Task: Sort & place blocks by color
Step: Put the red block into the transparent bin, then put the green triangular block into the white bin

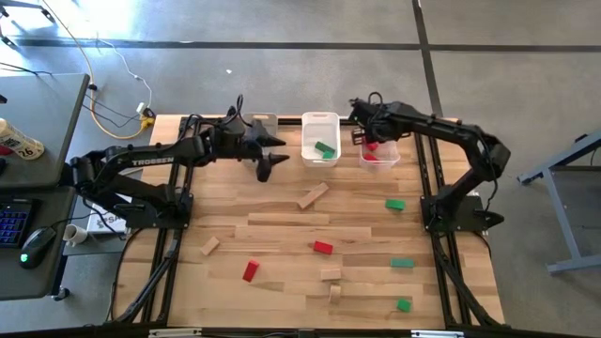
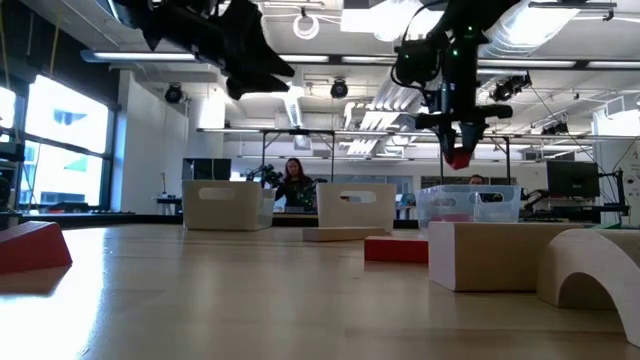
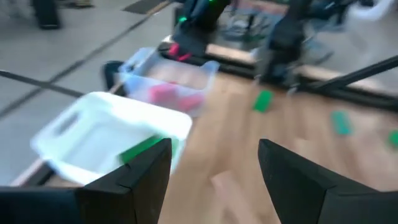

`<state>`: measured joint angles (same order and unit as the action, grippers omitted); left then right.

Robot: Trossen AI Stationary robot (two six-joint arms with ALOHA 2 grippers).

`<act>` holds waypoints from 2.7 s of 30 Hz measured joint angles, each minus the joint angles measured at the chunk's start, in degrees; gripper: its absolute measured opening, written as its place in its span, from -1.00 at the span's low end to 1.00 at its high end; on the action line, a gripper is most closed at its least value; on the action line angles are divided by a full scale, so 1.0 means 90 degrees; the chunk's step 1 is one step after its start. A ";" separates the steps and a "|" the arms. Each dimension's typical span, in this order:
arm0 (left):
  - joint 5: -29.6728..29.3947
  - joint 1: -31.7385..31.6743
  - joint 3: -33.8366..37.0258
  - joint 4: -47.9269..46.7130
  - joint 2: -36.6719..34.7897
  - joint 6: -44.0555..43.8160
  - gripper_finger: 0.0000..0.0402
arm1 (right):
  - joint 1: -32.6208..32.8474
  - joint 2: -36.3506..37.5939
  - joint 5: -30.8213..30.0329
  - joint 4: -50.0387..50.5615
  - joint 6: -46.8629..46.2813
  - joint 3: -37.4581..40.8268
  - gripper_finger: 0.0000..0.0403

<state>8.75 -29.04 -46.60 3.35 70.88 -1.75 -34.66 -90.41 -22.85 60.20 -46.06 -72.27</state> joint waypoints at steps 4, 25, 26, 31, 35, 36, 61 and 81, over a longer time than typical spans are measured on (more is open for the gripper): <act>-0.0532 -0.0067 0.0001 -0.0161 -0.0030 0.0271 0.13 | -0.0423 -0.0003 0.0444 0.0045 0.0254 0.0001 -0.46; -0.0571 -0.0148 0.0001 -0.0273 -0.0086 0.0238 0.13 | -0.0915 -0.0882 0.1959 0.0224 0.1035 0.0000 -0.45; -0.0571 -0.0148 0.0001 -0.0274 -0.0086 0.0236 0.13 | -0.0924 -0.0907 0.1992 0.0269 0.1090 0.0001 -0.45; -0.0571 -0.0148 -0.0001 -0.0276 -0.0083 0.0220 0.13 | -0.0932 -0.0920 0.1969 0.0332 0.1407 0.0000 -0.41; -0.0570 -0.0148 0.0000 -0.0276 -0.0083 0.0215 0.13 | -0.0931 -0.0920 0.1853 0.0344 0.1670 0.0002 -0.30; -0.0568 -0.0148 0.0001 -0.0276 -0.0083 0.0207 0.13 | -0.0923 -0.0920 0.1816 0.0347 0.1672 0.0002 -0.27; -0.0572 -0.0148 0.0001 -0.1170 -0.0320 0.0043 0.13 | 0.0487 0.0177 0.1937 0.1493 0.1021 0.0000 0.09; -0.0884 -0.0146 0.0001 -0.1852 -0.0620 -0.0119 0.13 | 0.2297 0.0262 0.2383 0.2624 0.2676 0.0002 0.09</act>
<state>0.80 -30.35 -46.59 -13.32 65.30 -2.82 -13.99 -88.05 -1.41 83.81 -21.98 -72.25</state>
